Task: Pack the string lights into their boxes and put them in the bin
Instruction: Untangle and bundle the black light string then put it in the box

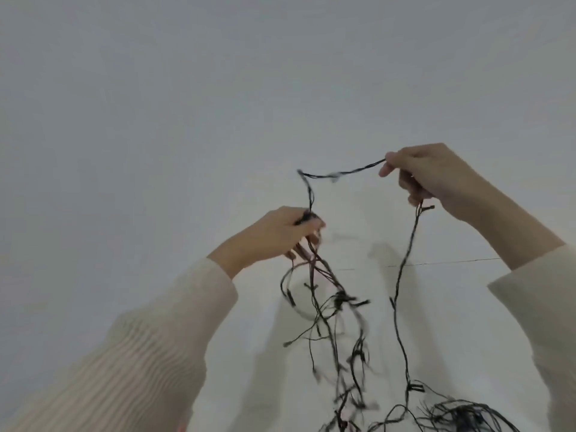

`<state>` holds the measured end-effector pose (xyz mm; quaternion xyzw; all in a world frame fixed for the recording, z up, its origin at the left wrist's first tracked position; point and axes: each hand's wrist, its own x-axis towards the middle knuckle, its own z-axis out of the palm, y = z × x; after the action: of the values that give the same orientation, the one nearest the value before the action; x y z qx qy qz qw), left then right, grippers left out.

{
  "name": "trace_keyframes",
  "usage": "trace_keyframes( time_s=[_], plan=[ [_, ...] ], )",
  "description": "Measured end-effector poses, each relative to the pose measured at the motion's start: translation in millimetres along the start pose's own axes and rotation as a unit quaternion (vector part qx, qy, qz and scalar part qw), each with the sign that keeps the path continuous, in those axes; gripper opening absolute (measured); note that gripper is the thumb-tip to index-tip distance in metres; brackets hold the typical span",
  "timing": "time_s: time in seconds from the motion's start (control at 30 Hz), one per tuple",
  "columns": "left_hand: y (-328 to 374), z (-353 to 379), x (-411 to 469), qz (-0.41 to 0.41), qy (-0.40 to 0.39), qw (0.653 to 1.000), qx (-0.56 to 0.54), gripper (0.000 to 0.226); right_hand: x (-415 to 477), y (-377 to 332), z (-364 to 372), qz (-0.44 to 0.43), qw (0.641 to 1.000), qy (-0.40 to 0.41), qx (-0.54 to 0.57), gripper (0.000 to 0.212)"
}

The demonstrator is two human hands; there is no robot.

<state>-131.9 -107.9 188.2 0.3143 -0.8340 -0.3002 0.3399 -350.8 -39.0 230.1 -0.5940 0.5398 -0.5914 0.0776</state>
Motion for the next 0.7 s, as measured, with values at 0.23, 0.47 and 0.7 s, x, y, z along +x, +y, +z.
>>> trace_keyframes(
  time_s=[0.23,0.47,0.7],
  plan=[
    [14,-18,2,-0.034,-0.015,0.988,-0.149,0.027,-4,10,-13,0.089,0.961,-0.166,-0.204,0.022],
    [28,-5,4,0.021,-0.141,0.990,-0.024,0.018,-25,-14,28,-0.096,0.961,-0.251,-0.060,0.063],
    [16,-19,2,0.009,-0.095,0.988,-0.125,0.021,-17,-20,20,-0.069,0.937,-0.289,-0.183,0.012]
  ],
)
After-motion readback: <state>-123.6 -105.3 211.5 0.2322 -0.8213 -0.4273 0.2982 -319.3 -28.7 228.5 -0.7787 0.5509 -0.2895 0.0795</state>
